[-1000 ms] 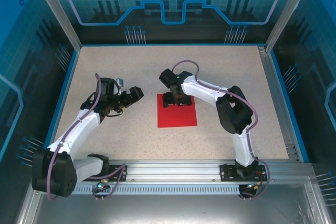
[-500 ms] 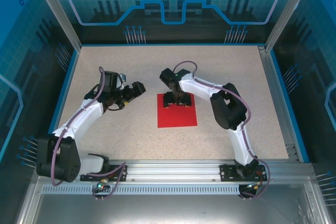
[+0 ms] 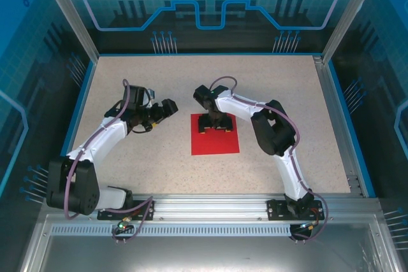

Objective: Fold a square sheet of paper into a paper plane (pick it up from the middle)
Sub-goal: Fold the square sheet of paper in half at the center of the table.

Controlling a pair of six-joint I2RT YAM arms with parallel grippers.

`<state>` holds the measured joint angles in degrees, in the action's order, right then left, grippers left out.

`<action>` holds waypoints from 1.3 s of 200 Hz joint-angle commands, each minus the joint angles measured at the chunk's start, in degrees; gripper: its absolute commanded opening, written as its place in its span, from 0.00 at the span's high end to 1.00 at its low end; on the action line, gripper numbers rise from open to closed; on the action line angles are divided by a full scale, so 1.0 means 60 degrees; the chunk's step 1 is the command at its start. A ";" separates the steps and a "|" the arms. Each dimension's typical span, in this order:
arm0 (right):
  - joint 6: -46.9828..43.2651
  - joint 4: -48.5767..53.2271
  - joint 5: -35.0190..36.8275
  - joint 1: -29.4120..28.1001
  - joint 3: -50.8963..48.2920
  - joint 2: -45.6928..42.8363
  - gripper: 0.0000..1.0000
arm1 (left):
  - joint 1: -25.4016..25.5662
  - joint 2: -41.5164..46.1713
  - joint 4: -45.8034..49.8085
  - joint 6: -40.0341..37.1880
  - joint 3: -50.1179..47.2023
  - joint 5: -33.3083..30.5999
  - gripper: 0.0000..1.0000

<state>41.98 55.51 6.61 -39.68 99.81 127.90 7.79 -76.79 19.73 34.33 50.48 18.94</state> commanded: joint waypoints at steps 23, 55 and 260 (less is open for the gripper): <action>-0.0141 -0.0014 -0.0533 0.0098 -0.0435 0.0711 0.13 | 0.0064 -0.0018 0.0305 -0.0221 0.0247 0.0198 0.01; -0.0179 -0.0152 -0.0531 0.0124 -0.0554 0.0596 0.18 | 0.0064 0.0024 0.0388 -0.0239 0.0244 0.0198 0.01; 0.0164 -0.3719 -0.3451 0.0593 -0.2303 -0.2427 0.72 | 0.0064 -0.0075 0.0691 0.0064 0.0367 0.0370 0.01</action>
<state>39.79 42.74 -4.60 -37.98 90.52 118.28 7.79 -76.79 22.92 34.17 51.31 18.98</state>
